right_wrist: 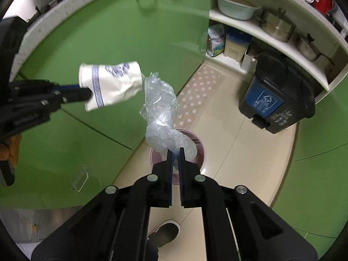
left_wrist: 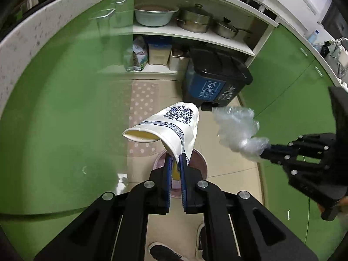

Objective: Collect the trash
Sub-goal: 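Carry the paper cup and plastic bag over the pink wastebasket with both grippers, then open the left gripper to drop the paper cup while the right gripper drops the bag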

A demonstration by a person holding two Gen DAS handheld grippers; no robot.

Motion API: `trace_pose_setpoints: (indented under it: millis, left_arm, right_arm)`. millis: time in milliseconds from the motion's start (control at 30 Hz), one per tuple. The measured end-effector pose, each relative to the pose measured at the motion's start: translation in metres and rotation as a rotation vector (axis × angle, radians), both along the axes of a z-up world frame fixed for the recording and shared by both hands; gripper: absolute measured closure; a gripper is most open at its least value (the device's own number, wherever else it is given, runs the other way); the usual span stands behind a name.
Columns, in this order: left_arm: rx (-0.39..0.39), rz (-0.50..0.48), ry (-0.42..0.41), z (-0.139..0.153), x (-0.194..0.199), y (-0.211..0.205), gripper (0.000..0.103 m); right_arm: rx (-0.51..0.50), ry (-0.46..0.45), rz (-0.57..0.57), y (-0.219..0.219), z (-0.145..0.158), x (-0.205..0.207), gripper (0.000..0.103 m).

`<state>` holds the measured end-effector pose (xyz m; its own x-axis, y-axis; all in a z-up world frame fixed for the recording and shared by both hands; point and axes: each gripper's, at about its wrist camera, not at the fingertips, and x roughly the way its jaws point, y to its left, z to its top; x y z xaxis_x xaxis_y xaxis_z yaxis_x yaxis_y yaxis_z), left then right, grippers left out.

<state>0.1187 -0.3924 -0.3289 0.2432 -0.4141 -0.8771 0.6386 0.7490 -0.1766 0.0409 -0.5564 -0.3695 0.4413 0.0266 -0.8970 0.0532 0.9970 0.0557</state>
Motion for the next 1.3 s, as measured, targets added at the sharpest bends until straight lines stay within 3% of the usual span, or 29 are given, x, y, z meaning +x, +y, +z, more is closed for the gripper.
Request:
trace_pose_setpoints:
  millis: [233,300,333,367,400,500,667,1300]
  left_arm:
    - [-0.007,0.032,0.001,-0.011,0.010,0.011,0.095]
    - [-0.006,0.033,0.000,-0.014,0.011,0.012,0.095]
    - [-0.006,0.035,0.000,-0.015,0.013,0.012,0.095]
    - [-0.007,0.036,-0.001,-0.016,0.014,0.012,0.095]
    - [-0.008,0.037,-0.001,-0.017,0.016,0.011,0.095]
    - [-0.007,0.034,0.000,-0.017,0.016,0.009,0.095]
    - [0.000,0.020,0.007,-0.021,0.016,0.004,0.095]
    - [0.048,-0.094,0.076,-0.054,-0.008,-0.043,0.095]
  right_arm:
    - [0.018,0.011,0.024,0.005,-0.031,0.022,0.098]
    - [0.010,0.010,0.032,0.005,-0.034,0.028,0.089]
    - [0.001,0.012,0.033,0.005,-0.035,0.030,0.078]
    - [-0.002,0.014,0.032,0.004,-0.037,0.033,0.043]
    - [0.002,0.007,0.027,0.002,-0.038,0.034,0.021]
    - [0.013,0.001,0.027,-0.001,-0.039,0.036,0.013]
    - [0.023,0.011,0.015,-0.004,-0.038,0.036,0.005]
    - [0.026,0.007,-0.097,-0.044,-0.010,-0.013,0.004]
